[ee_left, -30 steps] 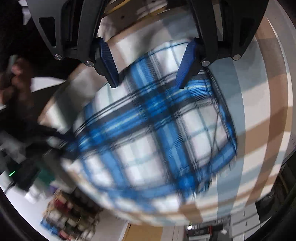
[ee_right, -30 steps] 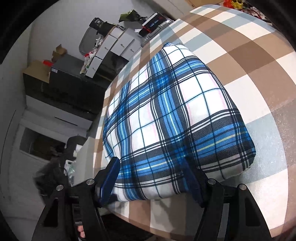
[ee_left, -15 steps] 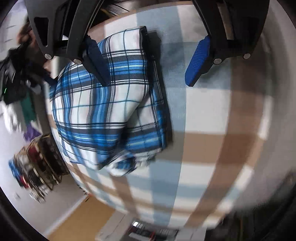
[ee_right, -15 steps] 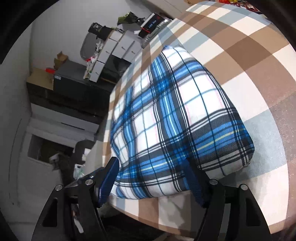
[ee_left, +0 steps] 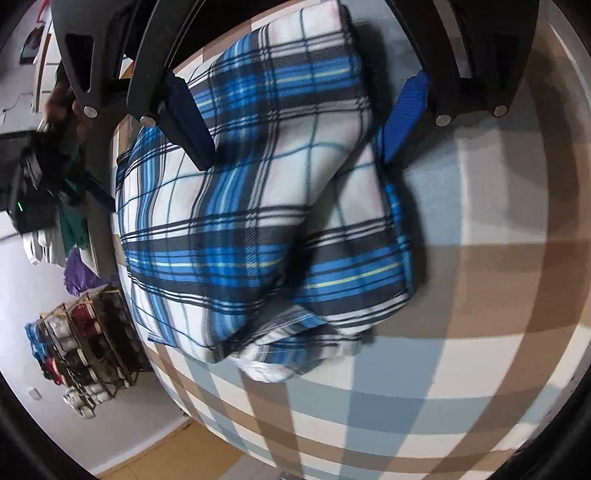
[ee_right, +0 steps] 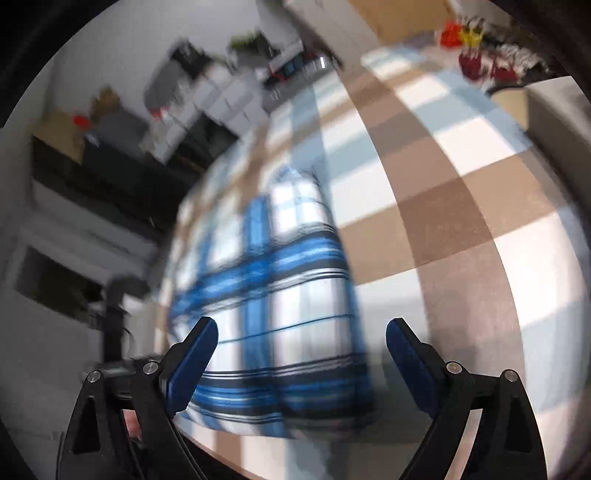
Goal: Fold large clothes
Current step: 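Grasp the plaid bundle with both grippers from opposite sides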
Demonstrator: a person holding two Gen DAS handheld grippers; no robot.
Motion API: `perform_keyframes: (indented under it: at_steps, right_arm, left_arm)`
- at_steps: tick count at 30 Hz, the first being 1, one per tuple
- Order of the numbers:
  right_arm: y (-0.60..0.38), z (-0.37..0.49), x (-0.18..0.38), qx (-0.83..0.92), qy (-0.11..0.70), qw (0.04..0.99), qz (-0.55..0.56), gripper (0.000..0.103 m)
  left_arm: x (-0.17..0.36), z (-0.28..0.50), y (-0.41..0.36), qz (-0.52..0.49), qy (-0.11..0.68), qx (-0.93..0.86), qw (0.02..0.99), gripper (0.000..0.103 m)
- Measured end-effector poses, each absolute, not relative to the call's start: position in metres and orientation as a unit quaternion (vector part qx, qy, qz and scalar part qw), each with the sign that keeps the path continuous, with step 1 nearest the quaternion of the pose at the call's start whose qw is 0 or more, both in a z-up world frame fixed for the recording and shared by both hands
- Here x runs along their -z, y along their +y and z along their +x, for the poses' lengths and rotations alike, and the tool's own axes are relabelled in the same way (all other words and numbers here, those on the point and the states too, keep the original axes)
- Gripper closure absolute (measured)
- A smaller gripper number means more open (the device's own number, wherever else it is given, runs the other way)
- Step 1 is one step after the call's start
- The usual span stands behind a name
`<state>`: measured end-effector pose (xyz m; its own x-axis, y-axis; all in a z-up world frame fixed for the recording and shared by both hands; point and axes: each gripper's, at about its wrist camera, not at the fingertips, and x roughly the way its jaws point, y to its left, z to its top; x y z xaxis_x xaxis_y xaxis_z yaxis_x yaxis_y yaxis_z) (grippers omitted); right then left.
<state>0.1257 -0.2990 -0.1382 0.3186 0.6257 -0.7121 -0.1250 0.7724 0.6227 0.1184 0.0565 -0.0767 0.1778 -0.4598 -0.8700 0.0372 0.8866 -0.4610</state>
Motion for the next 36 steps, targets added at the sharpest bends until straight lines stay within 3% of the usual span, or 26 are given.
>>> perform_keyframes:
  at_steps: [4, 6, 8, 9, 10, 15, 21, 28, 29, 33, 36]
  right_arm:
    - [-0.275, 0.148, 0.155, -0.283, 0.584, 0.736, 0.193, 0.003]
    - [-0.265, 0.153, 0.158, -0.3, 0.602, 0.715, 0.192, 0.003]
    - [-0.262, 0.155, 0.161, -0.303, 0.613, 0.704, 0.193, 0.003]
    - [-0.261, 0.154, 0.161, -0.312, 0.614, 0.698, 0.194, 0.004]
    - [-0.263, 0.152, 0.16, -0.331, 0.614, 0.686, 0.208, 0.004]
    - [-0.276, 0.129, 0.152, -0.443, 0.572, 0.633, 0.276, 0.007]
    - [-0.272, 0.135, 0.18, -0.404, 0.579, 0.639, 0.304, 0.006]
    - [-0.25, 0.151, 0.173, -0.352, 0.599, 0.676, 0.244, 0.006]
    - [-0.246, 0.149, 0.17, -0.346, 0.595, 0.69, 0.223, 0.01]
    - [-0.252, 0.142, 0.157, -0.337, 0.571, 0.721, 0.202, 0.059]
    - [-0.262, 0.128, 0.143, -0.352, 0.546, 0.731, 0.209, 0.075]
  left_arm:
    - [0.081, 0.129, 0.054, -0.213, 0.605, 0.21, 0.738, 0.018]
    - [0.085, 0.14, 0.051, -0.236, 0.601, 0.227, 0.729, 0.025]
    - [0.088, 0.143, 0.055, -0.25, 0.604, 0.234, 0.72, 0.046]
    - [0.09, 0.144, 0.056, -0.255, 0.606, 0.237, 0.715, 0.064]
    - [0.091, 0.144, 0.059, -0.256, 0.608, 0.241, 0.711, 0.07]
    - [0.083, 0.138, 0.063, -0.225, 0.604, 0.25, 0.723, 0.074]
    - [0.089, 0.142, 0.062, -0.235, 0.609, 0.255, 0.714, 0.074]
    - [0.086, 0.134, 0.058, -0.207, 0.608, 0.26, 0.721, 0.063]
    - [0.086, 0.134, 0.057, -0.204, 0.609, 0.259, 0.722, 0.063]
    - [0.081, 0.131, 0.051, -0.18, 0.606, 0.262, 0.729, 0.075]
    - [0.078, 0.131, 0.053, -0.195, 0.598, 0.272, 0.728, 0.084]
